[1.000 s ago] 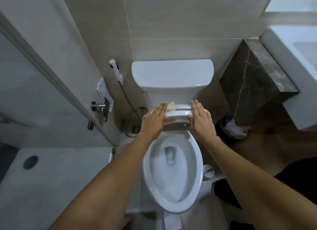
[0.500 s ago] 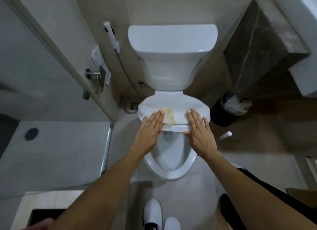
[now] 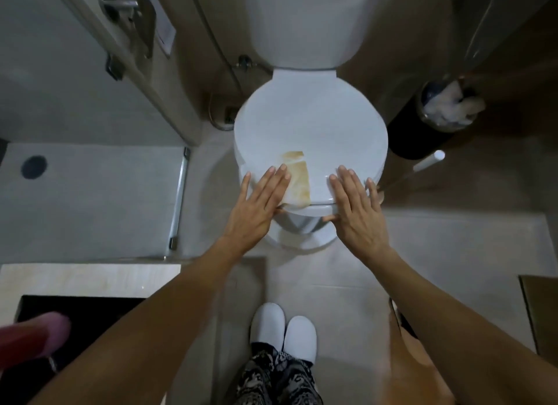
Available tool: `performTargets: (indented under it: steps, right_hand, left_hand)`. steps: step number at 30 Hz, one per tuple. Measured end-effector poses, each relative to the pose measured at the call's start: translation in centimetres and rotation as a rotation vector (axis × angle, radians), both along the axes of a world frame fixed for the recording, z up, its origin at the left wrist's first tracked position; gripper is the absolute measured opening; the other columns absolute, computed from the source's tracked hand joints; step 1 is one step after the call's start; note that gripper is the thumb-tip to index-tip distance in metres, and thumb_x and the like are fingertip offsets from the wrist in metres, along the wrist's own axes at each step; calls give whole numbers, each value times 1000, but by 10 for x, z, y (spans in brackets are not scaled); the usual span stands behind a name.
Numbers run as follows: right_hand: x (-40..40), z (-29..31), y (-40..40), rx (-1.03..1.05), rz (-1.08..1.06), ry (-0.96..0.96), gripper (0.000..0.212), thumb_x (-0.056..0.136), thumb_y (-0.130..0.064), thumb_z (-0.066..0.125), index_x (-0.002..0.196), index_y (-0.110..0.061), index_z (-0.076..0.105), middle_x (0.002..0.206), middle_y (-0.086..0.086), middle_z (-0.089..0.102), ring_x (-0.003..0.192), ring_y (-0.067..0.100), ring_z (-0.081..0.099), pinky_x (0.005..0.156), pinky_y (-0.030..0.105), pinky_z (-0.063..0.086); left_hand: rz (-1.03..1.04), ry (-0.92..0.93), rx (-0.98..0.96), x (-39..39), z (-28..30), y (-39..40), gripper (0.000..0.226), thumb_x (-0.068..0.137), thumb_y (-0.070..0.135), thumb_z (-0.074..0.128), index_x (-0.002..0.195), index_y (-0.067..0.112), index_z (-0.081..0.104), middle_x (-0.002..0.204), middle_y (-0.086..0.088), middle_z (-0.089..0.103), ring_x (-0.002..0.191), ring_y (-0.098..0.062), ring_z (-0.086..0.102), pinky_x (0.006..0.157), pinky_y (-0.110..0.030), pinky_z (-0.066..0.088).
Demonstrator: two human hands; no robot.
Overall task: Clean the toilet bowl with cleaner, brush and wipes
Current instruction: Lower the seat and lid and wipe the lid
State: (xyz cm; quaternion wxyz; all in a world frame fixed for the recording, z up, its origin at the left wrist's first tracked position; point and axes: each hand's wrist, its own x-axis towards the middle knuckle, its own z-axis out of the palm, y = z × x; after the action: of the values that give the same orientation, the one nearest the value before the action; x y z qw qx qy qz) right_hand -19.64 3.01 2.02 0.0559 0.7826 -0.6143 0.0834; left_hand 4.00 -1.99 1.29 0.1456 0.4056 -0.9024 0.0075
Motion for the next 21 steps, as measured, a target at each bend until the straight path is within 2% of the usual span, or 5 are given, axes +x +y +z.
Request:
performTargets:
  steps: [2, 7, 11, 15, 21]
  right_hand:
    - [-1, -22, 9, -33, 15, 8, 64, 98, -45, 36, 148, -9, 19, 155, 13, 21, 143, 28, 21, 117, 47, 8]
    - [0, -63, 21, -102, 29, 26, 67, 99, -55, 14, 146, -9, 24, 153, 14, 21, 143, 29, 21, 117, 48, 12]
    - [1, -103, 32, -146, 73, 21, 64, 100, -50, 26, 149, -11, 14, 153, 15, 18, 147, 28, 8, 118, 48, 8]
    - [1, -135, 39, -188, 56, 18, 72, 97, -42, 45, 151, -14, 6, 153, 15, 16, 149, 23, -2, 119, 46, 2]
    - [4, -175, 44, -233, 67, 14, 67, 102, -39, 38, 153, -15, 3, 151, 15, 22, 147, 26, 8, 118, 47, 5]
  left_hand:
    - [-3, 3, -31, 2, -20, 8, 70, 97, 20, 47, 151, 11, 3, 158, -7, 11, 147, -19, 6, 114, -55, 14]
    - [-45, 10, -103, 5, -64, 18, 67, 100, 28, 37, 152, 12, -2, 160, -2, -9, 147, -17, 3, 113, -56, 14]
    - [-77, -4, -135, 10, -98, 26, 71, 98, 27, 42, 152, 12, -3, 159, -1, -11, 147, -16, 0, 114, -54, 9]
    - [-59, -60, -183, 12, -128, 31, 97, 84, 7, 66, 152, 12, -4, 159, -2, -11, 147, -16, -1, 115, -53, 4]
    - [-86, -103, -195, 15, -163, 36, 95, 78, -7, 52, 151, 12, -6, 159, -3, -15, 147, -17, -5, 114, -54, 5]
